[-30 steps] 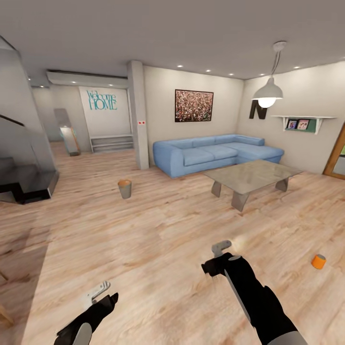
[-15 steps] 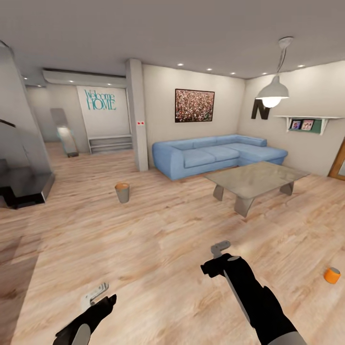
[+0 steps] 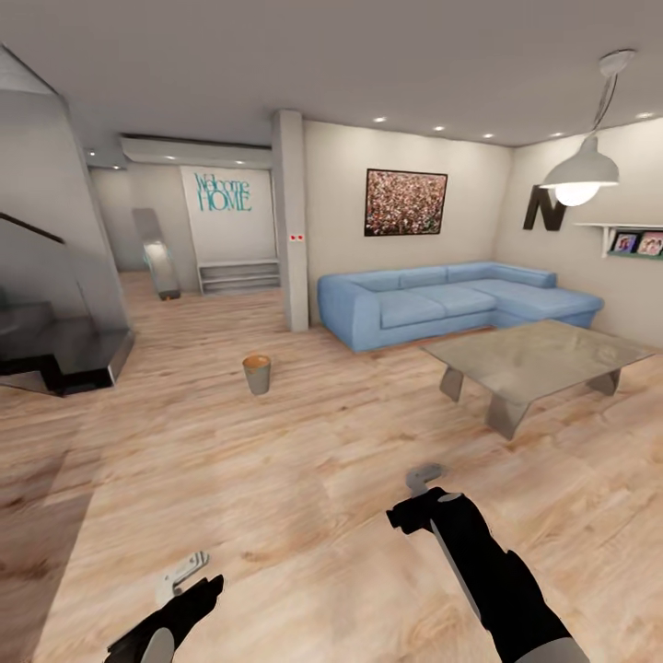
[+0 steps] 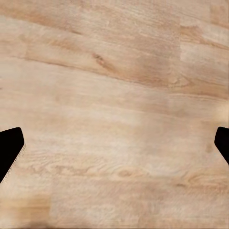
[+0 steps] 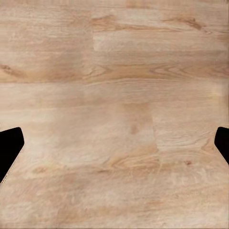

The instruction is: Put the three can of soda from the living room inside the tash can in the kitchen.

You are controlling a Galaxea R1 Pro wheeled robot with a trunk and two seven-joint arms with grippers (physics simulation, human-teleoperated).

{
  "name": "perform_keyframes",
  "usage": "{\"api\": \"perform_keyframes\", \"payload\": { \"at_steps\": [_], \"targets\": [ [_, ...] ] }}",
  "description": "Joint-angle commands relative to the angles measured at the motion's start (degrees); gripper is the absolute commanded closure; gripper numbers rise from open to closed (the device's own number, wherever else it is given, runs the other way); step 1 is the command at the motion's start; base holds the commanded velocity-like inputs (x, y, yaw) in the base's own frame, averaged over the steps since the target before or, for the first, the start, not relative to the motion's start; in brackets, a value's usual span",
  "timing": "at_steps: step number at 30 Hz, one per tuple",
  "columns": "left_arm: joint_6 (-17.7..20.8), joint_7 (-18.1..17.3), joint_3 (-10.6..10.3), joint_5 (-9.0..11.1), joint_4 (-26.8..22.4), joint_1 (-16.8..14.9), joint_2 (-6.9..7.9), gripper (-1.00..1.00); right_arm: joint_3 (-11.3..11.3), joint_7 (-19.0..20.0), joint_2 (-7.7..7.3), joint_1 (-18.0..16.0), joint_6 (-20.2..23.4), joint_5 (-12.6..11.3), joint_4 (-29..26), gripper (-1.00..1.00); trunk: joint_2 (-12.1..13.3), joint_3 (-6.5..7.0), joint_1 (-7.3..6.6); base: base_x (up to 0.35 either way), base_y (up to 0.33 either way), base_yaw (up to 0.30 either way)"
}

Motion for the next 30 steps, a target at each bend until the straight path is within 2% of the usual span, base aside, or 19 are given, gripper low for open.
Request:
{"api": "perform_keyframes", "payload": {
  "at_steps": [1, 11, 19, 30],
  "targets": [
    [0.0, 0.0, 0.0, 0.0, 0.0, 0.0, 0.01, -1.00, 0.0, 0.0, 0.00, 0.0, 0.0, 0.0, 0.0, -1.00, 0.0, 0.00, 0.00, 0.349, 0.000, 0.293],
    [0.0, 0.0, 0.0, 0.0, 0.2, 0.0, 0.04, -1.00, -0.3, -0.3, 0.00, -0.1, 0.0, 0.0, 0.1, -1.00, 0.0, 0.00, 0.00, 0.349, 0.000, 0.245],
    [0.1, -0.1, 0.0, 0.1, 0.9, -0.3, 0.09, -1.00, -0.4, -0.4, 0.00, -0.2, -0.1, 0.1, 0.2, -1.00, 0.0, 0.00, 0.00, 0.346, 0.042, 0.034],
    [0.1, -0.1, 0.0, 0.1, 1.5, -0.4, 0.13, -1.00, -0.4, -0.4, 0.07, -0.4, 0.0, 0.0, 0.9, -1.00, 0.0, 0.00, 0.00, 0.318, 0.156, 0.003]
  ]
}}
